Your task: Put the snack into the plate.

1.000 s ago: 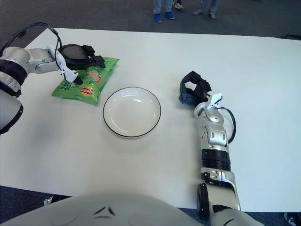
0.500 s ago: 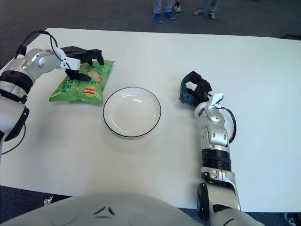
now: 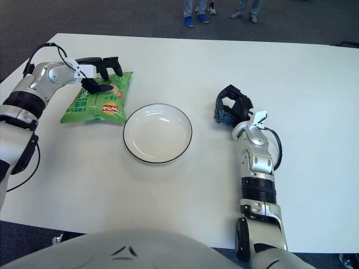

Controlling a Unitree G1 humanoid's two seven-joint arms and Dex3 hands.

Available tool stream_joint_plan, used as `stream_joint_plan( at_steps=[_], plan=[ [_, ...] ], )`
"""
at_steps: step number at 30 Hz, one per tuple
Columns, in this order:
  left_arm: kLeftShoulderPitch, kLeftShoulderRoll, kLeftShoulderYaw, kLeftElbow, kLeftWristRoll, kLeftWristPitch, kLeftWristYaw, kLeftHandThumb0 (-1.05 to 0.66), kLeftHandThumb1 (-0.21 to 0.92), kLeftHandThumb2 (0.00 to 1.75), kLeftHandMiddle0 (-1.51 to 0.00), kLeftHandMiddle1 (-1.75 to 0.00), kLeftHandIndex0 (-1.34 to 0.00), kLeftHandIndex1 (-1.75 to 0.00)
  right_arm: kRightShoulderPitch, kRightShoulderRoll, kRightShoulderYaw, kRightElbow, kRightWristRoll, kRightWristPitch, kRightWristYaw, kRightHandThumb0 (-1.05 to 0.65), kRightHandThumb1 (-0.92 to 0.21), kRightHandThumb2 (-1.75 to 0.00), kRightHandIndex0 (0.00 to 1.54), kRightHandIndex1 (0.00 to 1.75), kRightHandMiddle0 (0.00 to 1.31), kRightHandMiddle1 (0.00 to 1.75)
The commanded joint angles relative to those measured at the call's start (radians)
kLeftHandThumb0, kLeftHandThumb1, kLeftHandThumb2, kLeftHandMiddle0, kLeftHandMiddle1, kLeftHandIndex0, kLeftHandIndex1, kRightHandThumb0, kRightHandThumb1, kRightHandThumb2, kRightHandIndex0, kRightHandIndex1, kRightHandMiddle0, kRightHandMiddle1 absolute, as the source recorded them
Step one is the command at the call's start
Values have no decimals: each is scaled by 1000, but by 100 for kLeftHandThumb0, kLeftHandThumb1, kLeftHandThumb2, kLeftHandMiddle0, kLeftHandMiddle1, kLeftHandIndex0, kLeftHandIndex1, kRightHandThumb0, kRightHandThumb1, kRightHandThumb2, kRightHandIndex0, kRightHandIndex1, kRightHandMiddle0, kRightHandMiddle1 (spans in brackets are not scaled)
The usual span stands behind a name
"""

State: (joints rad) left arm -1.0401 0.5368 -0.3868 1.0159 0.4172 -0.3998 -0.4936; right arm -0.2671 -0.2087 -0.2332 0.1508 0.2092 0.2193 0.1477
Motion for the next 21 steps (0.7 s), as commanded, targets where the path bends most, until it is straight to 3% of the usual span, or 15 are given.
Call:
stream_joint_plan(
  at_steps=[1, 11, 21],
  plan=[
    [63, -10, 19, -73, -13, 124, -50, -67, 87, 74, -40, -128, 0, -138, 41, 8, 6, 41, 7, 56, 2, -47, -38, -125, 131, 175, 57, 175],
    [160, -6, 47, -328, -12, 377, -85, -69, 92, 66, -30, -116, 0, -111, 40, 5, 5, 46, 12, 55, 15, -47, -37, -125, 132, 175, 57, 175],
    [209, -6, 73, -472, 2, 525, -54, -70, 92, 64, -25, -112, 0, -102, 40, 5, 4, 51, 15, 52, 16, -47, -37, -125, 132, 175, 57, 175]
  ],
)
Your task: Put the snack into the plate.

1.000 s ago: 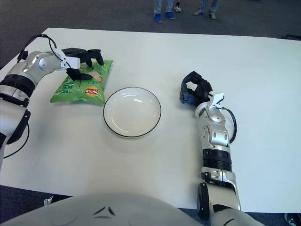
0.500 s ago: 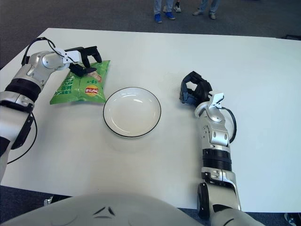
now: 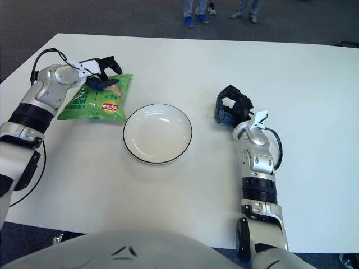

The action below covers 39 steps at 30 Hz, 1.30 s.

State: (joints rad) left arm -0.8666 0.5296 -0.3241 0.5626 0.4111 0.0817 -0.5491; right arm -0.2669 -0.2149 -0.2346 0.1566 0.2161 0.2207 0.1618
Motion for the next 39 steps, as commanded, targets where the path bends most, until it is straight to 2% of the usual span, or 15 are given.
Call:
stream_joint_plan(
  at_steps=[1, 4, 6, 12, 14, 16, 17, 19, 21, 24, 30, 35, 39],
  plan=[
    [38, 2, 13, -26, 7, 51, 4, -69, 92, 64, -24, -112, 0, -103, 41, 11, 5, 45, 8, 49, 2, -47, -37, -125, 132, 175, 57, 175],
    [33, 7, 26, -23, 7, 43, 34, -68, 92, 63, -24, -113, 0, -105, 42, 11, 6, 45, 5, 47, 2, -47, -38, -125, 132, 175, 57, 175],
    [18, 14, 32, 10, 6, -9, 62, -67, 92, 62, -24, -114, 0, -106, 42, 11, 6, 46, 4, 46, 2, -47, -38, -125, 132, 175, 57, 175],
    [21, 53, 55, -24, -2, -123, 87, -66, 92, 62, -22, -114, 0, -103, 44, 10, 6, 45, 4, 45, 3, -46, -38, -125, 132, 175, 57, 175],
    [40, 94, 75, -75, 2, -242, 130, -66, 91, 61, -19, -111, 0, -96, 45, 9, 6, 43, 4, 45, 4, -46, -38, -125, 132, 175, 57, 175],
    [46, 117, 79, -73, 22, -347, 187, -65, 88, 61, -13, -104, 0, -84, 46, 9, 6, 43, 5, 44, 5, -46, -38, -125, 132, 175, 57, 175],
    [20, 141, 63, -17, 57, -445, 242, -65, 88, 61, -12, -103, 0, -83, 45, 9, 5, 44, 6, 45, 6, -46, -38, -125, 132, 175, 57, 175],
    [-20, 175, 37, 65, 109, -584, 318, -66, 82, 61, -5, -93, 0, -75, 44, 8, 3, 46, 8, 47, 7, -46, -38, -125, 132, 175, 57, 175],
    [-53, 198, 10, 122, 160, -689, 381, -66, 79, 62, -3, -86, 0, -74, 42, 8, 2, 48, 10, 48, 7, -46, -38, -125, 132, 175, 57, 175],
    [-106, 229, -36, 196, 252, -822, 484, -64, 65, 72, -1, -69, 0, -76, 41, 9, 1, 46, 10, 51, 6, -46, -38, -125, 132, 175, 57, 175],
    [-175, 244, -98, 280, 384, -942, 643, -51, 37, 98, 0, -54, 0, -81, 38, 9, 2, 49, 7, 52, 2, -46, -38, -125, 131, 175, 57, 175],
    [-251, 245, -154, 361, 489, -1003, 757, -51, 33, 102, 0, -52, 0, -82, 37, 7, 5, 50, 2, 53, 1, -46, -38, -125, 131, 175, 57, 175],
    [-297, 249, -178, 427, 520, -1046, 791, -59, 41, 94, 0, -53, 0, -81, 36, 5, 9, 49, -3, 57, -4, -47, -38, -125, 131, 175, 57, 175]
  ],
)
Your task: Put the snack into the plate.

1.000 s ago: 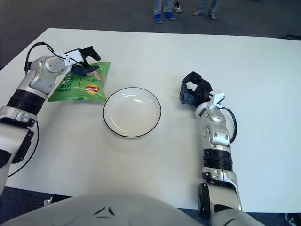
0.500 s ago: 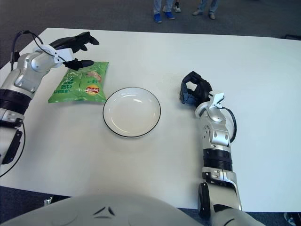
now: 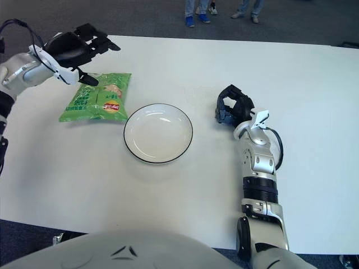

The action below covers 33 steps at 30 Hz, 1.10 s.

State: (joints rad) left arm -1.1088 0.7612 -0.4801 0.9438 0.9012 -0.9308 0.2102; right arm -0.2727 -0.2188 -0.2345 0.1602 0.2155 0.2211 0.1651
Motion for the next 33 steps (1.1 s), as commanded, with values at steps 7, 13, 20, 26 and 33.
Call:
stream_joint_plan(
  at_steps=[7, 13, 20, 26, 33],
  plan=[
    [-116, 45, -80, 84, 113, -56, 93, -72, 53, 80, 0, -42, 0, -61, 36, 6, 5, 57, 2, 50, -4, -47, -37, -125, 131, 175, 57, 175],
    [-178, 67, -240, 71, 378, 55, 399, -77, 54, 76, 0, -29, 0, -38, 34, 5, 4, 62, 3, 47, -1, -47, -38, -125, 131, 175, 57, 175],
    [-225, 42, -416, 131, 598, 216, 699, -90, 61, 69, 0, -7, 0, -10, 32, 4, -2, 66, 8, 50, 1, -47, -38, -125, 131, 175, 57, 175],
    [-253, 11, -541, 195, 720, 336, 857, -100, 74, 56, 0, -1, 0, -1, 32, 4, -6, 66, 10, 54, 1, -47, -38, -125, 132, 175, 57, 175],
    [-289, -15, -653, 259, 791, 397, 961, -104, 90, 40, 0, 0, 0, 0, 33, 4, -8, 66, 13, 53, 3, -47, -38, -125, 131, 175, 57, 175]
  ],
)
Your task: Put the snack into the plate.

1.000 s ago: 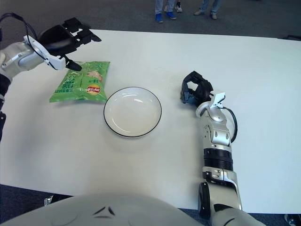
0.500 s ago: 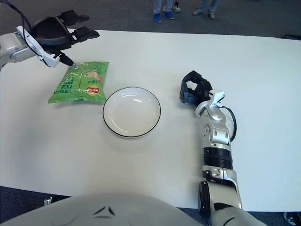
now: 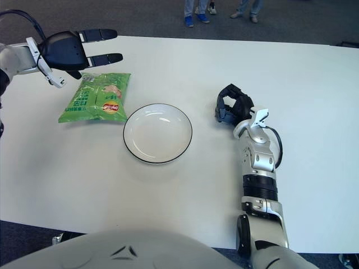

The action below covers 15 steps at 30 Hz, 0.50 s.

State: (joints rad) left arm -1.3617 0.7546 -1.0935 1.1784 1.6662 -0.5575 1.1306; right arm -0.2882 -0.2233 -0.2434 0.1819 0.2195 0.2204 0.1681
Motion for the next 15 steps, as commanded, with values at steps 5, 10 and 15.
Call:
stream_joint_plan(
  at_steps=[5, 10, 15],
  plan=[
    [-55, -27, -125, 48, 61, -10, 79, -105, 92, 37, 0, 0, 0, 0, 48, 7, 2, 44, 6, 58, -2, -47, -38, -125, 131, 175, 57, 175],
    [-50, -46, -179, 56, 65, -40, 64, -105, 91, 33, 0, 0, 0, 0, 49, 10, 3, 37, 6, 66, -8, -47, -37, -125, 131, 175, 57, 175],
    [-40, -56, -218, 60, 67, -45, 52, -105, 90, 30, 0, 0, 0, 0, 50, 14, 1, 33, 6, 73, -16, -47, -37, -126, 131, 175, 57, 175]
  ],
)
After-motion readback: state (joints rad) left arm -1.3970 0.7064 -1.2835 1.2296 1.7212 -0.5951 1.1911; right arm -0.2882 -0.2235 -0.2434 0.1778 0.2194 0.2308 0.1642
